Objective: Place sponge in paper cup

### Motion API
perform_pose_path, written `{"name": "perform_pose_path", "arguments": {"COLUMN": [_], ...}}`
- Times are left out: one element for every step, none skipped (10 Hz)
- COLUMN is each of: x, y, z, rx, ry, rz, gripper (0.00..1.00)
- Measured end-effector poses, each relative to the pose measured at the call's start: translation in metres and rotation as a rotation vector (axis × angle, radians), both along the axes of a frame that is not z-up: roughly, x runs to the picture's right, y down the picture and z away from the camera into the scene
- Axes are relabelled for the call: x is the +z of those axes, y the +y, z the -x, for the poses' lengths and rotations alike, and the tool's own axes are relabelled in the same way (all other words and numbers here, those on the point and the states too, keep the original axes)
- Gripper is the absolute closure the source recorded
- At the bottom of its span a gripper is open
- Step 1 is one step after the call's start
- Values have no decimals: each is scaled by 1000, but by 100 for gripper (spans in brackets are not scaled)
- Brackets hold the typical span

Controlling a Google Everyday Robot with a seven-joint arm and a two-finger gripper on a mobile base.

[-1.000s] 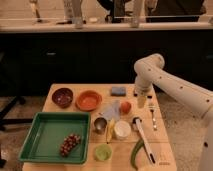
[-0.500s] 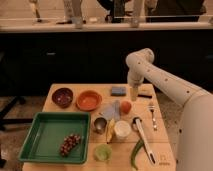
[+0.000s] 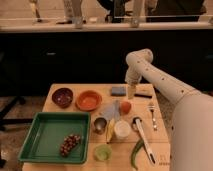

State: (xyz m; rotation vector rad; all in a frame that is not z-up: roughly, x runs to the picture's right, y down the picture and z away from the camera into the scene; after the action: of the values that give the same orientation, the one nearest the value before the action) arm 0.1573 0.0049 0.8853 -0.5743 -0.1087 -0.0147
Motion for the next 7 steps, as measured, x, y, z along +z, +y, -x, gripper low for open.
{"name": "perform_pose_path", "arguments": {"x": [-1,-1,0,0,0,-2,-3], "y": [0,0,0,-1,0,0,2], "z": [-2,-2,-1,1,0,-1,-5], "rx": [3,3,3,1,1,3,27], "ry": [1,1,0,-2,-1,0,8], "rz": [-1,-1,-1,-1,-1,-5,-14], "gripper": [20,20,20,20,20,20,20]}}
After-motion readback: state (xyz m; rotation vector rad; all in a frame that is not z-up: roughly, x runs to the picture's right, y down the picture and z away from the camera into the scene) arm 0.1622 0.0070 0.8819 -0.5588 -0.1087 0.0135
